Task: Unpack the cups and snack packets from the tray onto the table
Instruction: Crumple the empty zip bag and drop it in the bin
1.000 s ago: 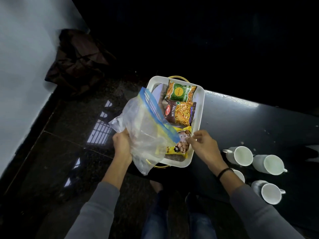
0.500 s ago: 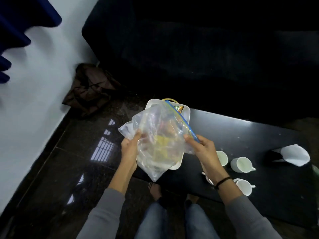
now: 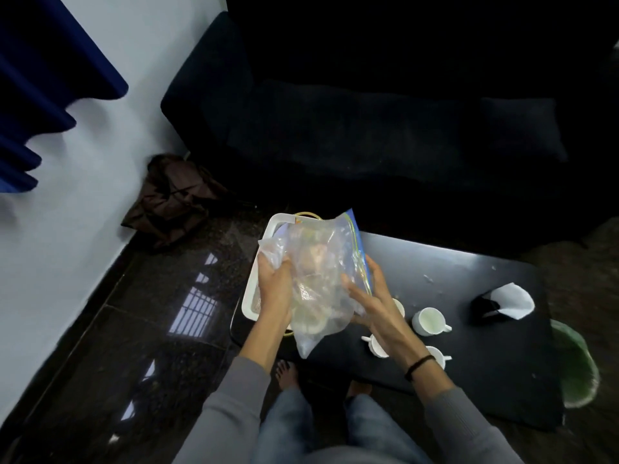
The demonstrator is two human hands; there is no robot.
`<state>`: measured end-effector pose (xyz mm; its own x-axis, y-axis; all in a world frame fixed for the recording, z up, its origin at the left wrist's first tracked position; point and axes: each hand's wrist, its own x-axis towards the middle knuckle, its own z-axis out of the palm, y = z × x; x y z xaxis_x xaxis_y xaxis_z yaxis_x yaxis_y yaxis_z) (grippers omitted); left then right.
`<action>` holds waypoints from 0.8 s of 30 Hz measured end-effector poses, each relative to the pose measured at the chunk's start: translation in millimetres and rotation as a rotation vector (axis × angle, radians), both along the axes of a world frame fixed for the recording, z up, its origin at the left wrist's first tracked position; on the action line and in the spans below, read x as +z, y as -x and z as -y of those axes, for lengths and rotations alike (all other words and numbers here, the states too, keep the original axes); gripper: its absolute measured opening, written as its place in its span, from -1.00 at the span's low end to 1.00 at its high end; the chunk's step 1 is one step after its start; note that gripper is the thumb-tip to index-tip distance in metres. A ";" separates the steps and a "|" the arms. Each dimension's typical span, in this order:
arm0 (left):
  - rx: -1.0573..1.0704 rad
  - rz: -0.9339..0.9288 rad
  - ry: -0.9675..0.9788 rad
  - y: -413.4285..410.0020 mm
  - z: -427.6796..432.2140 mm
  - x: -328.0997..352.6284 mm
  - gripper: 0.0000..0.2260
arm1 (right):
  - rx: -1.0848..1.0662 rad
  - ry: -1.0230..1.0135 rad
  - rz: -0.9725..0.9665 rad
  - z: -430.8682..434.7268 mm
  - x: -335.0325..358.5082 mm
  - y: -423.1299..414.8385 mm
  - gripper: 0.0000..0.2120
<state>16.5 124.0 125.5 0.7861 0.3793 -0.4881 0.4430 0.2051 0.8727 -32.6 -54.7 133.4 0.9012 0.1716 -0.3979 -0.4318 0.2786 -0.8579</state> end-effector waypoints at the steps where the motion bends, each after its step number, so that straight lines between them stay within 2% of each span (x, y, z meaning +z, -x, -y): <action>1: -0.024 -0.003 0.013 0.9 9.3 7.2 -0.55 | 0.024 0.017 0.025 1.6 4.2 -2.7 -0.31; 4: -0.084 0.035 0.019 0.6 38.0 27.6 -0.59 | 0.084 0.112 0.109 6.3 14.7 -12.4 -0.10; 6: -0.092 0.053 0.052 -0.4 54.4 35.7 -0.58 | 0.111 0.152 0.143 10.1 18.5 -16.4 -0.10; 8: -0.073 0.056 0.089 -1.8 64.0 37.6 -0.52 | 0.065 0.178 0.177 15.1 17.2 -18.7 -0.29; 12: 0.063 0.057 0.135 1.2 68.6 38.7 -0.76 | -0.056 0.269 0.172 32.4 19.5 -21.5 -0.49; 16: 0.215 0.022 0.226 10.9 68.1 41.8 -0.71 | -0.184 0.256 0.084 48.4 20.5 -26.5 -0.73; 18: 0.237 -0.003 0.234 11.7 69.0 44.6 -0.66 | -0.276 0.230 0.032 52.3 21.3 -28.3 -0.78; 20: 0.239 -0.055 0.213 12.5 67.6 49.0 -0.57 | -0.352 0.240 0.019 55.6 24.5 -28.1 -0.73; 22: 0.204 -0.099 0.220 10.9 63.8 54.8 -0.60 | -0.347 0.296 0.052 58.0 30.2 -26.5 -0.55; 24: 0.083 -0.124 0.311 8.7 63.7 63.1 -0.58 | -0.270 0.406 0.093 58.7 35.6 -25.1 -0.35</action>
